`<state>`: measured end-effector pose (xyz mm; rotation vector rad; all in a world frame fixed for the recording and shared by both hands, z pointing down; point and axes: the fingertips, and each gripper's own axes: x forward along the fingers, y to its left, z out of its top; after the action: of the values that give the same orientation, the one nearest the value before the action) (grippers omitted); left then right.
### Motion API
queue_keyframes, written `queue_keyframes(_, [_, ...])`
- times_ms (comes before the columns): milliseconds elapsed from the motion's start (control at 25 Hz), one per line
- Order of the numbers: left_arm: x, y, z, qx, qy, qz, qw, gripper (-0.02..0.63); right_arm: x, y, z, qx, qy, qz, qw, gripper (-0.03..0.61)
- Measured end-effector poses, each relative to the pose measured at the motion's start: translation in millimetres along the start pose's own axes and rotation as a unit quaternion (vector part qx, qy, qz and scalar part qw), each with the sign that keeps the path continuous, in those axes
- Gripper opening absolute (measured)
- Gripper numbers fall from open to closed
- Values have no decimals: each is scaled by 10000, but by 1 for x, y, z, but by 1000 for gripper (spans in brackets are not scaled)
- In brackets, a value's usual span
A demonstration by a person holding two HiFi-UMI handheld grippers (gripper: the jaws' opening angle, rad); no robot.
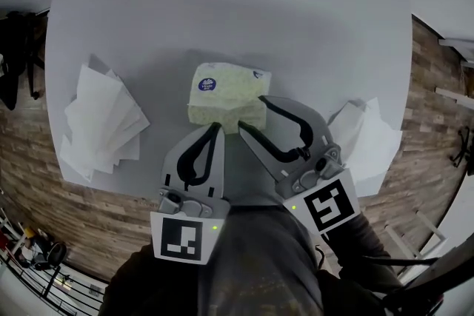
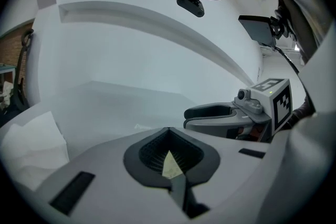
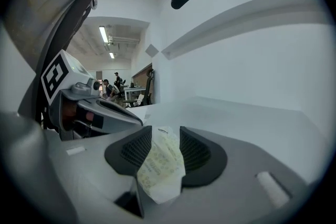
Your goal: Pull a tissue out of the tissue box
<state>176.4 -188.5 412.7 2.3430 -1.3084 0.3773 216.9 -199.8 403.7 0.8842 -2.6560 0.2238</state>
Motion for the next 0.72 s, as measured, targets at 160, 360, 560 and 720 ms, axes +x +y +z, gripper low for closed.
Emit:
queue_keyframes(160, [9,5,-12,-49,138,15,9999,-2,12,1,-20,-112,248,163,9995,147])
queue_keyframes(360, [14,8,-25,-134,278,28,9995,-2,20,4,-33,-345,458,269,9980,11])
queue_keyframes(560, [19,12,-30,-217,292,5,9993,-2,18,2,-26,-206,251,266,9991,2])
queue_keyframes(720, [23,14,-31,-258,285,-32,9993,-2,16,2,-17,-153,40,216,9996,2])
